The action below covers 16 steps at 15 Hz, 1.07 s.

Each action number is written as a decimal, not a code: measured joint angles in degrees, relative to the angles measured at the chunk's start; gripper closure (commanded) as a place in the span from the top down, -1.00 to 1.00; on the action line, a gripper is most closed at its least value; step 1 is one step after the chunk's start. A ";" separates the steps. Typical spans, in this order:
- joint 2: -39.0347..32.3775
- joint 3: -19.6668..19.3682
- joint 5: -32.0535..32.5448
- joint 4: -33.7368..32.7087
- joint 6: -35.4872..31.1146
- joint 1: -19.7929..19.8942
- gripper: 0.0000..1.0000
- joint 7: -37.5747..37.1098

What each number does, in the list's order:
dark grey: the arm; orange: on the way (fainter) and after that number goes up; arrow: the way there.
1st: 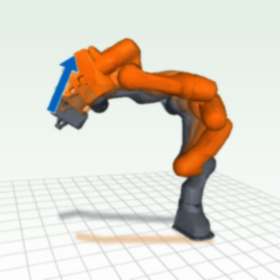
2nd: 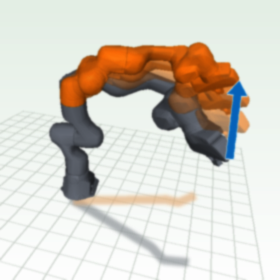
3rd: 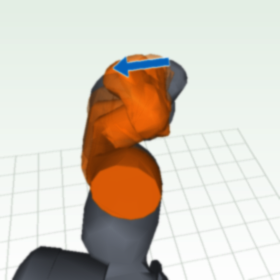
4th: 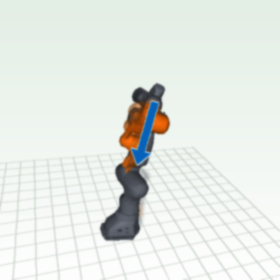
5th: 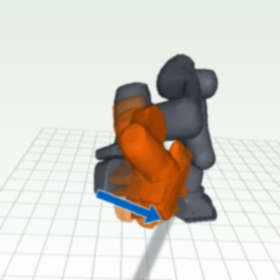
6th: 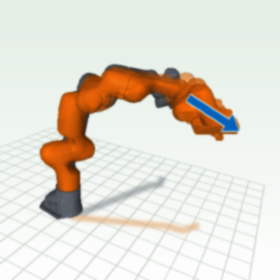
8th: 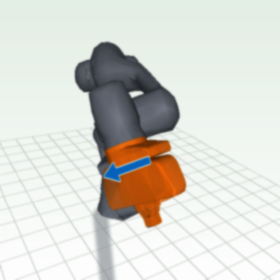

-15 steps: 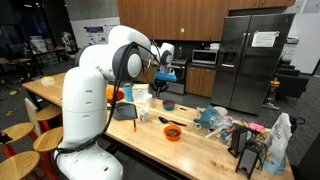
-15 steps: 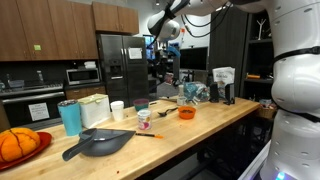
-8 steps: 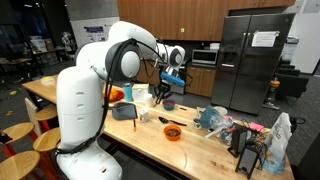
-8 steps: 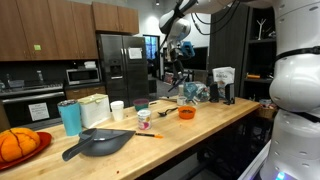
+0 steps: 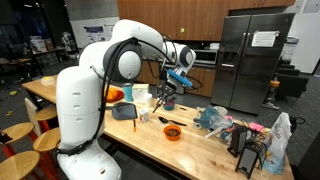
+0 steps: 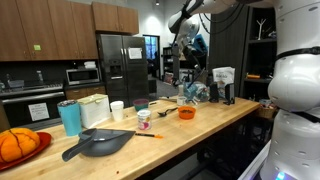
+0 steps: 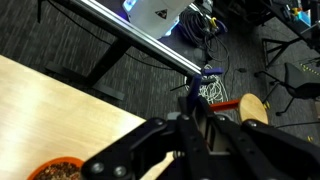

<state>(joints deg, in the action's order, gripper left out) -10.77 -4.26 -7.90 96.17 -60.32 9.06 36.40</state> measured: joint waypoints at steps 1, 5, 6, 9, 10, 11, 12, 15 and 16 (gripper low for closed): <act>-0.01 -0.27 0.18 -0.10 0.15 0.05 -0.94 -0.31; -1.23 -0.73 -0.61 -0.57 -1.84 0.09 -0.94 -1.28; -1.91 -0.78 -1.35 -0.63 -3.04 0.14 -0.94 -1.55; -4.67 -0.88 -3.57 -0.87 -7.03 0.74 -0.94 -2.82; -5.80 -0.93 -4.03 -0.91 -8.23 1.09 -0.94 -3.29; -7.05 -0.98 -4.28 -0.92 -9.36 1.49 -0.75 -3.56; -8.40 -1.01 -4.30 -0.91 -10.45 1.90 -0.75 -3.60; -11.31 -1.04 -4.30 -1.07 -11.76 2.59 -0.75 -3.59; -11.58 -1.05 -4.30 -1.21 -11.77 2.60 -0.75 -3.59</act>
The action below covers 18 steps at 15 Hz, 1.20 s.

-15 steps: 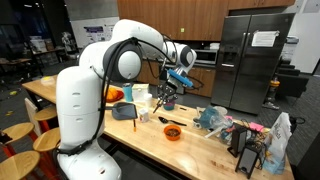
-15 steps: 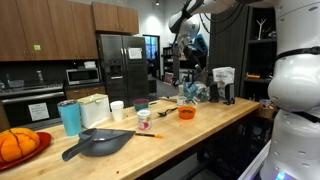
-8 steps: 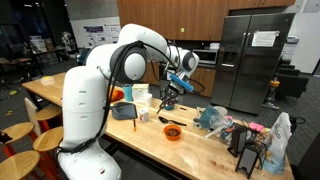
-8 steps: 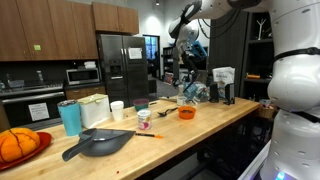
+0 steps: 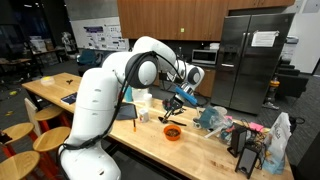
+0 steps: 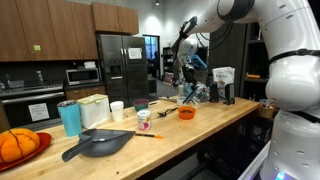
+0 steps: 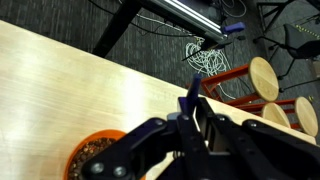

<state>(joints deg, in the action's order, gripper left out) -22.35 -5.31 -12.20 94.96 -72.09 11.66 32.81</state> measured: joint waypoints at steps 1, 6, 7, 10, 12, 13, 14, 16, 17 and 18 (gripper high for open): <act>-0.02 0.00 0.00 -0.11 0.00 -0.02 -0.75 0.00; -0.04 0.55 0.06 -0.47 0.06 -0.05 -0.94 0.09; -0.04 0.83 0.11 -0.41 0.12 -0.08 -0.94 0.09; -0.04 1.33 0.70 -0.30 0.17 -0.13 -0.94 0.07; -0.04 1.25 1.32 -0.16 0.21 -0.04 -0.94 0.07; -0.04 1.19 1.80 -0.07 0.27 -0.02 -0.94 0.06; -0.04 1.10 2.24 0.01 0.37 -0.01 -0.94 0.05; -0.04 0.95 3.16 0.22 0.57 0.00 -0.94 0.00; -0.04 0.89 3.59 0.35 0.71 0.01 -0.94 -0.04; -0.04 0.87 4.15 0.47 0.87 0.01 -0.94 -0.07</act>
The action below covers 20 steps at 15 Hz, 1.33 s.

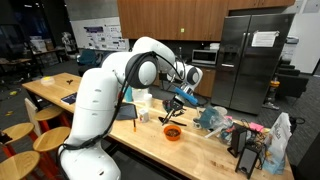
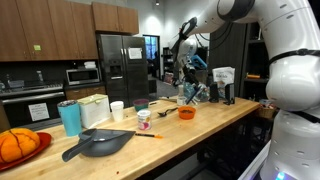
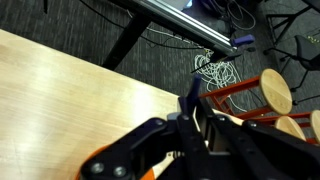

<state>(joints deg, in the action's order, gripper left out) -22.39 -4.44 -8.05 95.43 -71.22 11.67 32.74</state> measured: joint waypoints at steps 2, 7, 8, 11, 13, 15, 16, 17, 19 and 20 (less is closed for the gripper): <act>0.00 -0.01 1.17 0.26 0.32 0.00 -0.94 -0.22; -0.63 -0.03 4.44 0.70 0.46 0.00 -0.94 -0.82; -0.91 -0.03 4.80 0.69 0.46 0.00 -0.94 -0.83; -1.95 0.22 5.75 0.45 0.42 -0.08 -0.94 -0.83; -2.58 0.61 6.16 -0.02 0.38 -0.24 -0.94 -0.83; -3.10 1.10 7.05 -0.95 0.38 -0.59 -0.94 -0.88; -3.26 1.34 7.58 -1.48 0.38 -0.77 -0.94 -1.00; -3.41 1.53 8.14 -2.08 0.38 -0.97 -0.94 -1.15; -3.63 1.84 9.28 -3.30 0.38 -1.34 -0.94 -1.54; -3.72 1.95 9.77 -3.83 0.38 -1.49 -0.94 -1.68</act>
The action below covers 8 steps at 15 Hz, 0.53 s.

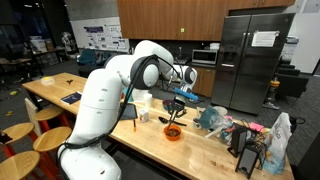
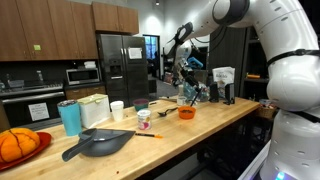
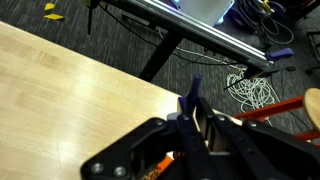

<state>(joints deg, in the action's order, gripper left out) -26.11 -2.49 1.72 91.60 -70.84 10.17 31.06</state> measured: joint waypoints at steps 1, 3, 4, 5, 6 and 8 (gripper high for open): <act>-0.12 0.07 0.56 -0.53 0.00 -0.18 -0.94 -0.03; -0.52 0.32 1.43 -1.49 -0.03 -0.47 -0.94 -0.03; -0.84 0.49 1.61 -2.03 -0.04 -0.58 -0.94 -0.03; -1.22 0.70 1.62 -2.52 -0.09 -0.62 -0.94 -0.03; -1.67 0.88 1.62 -2.98 -0.21 -0.67 -0.94 -0.05; -2.62 1.00 2.10 -3.68 -0.71 -0.86 -0.94 -0.24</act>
<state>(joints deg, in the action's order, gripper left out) -28.74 -1.49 3.83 87.92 -71.54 9.31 30.82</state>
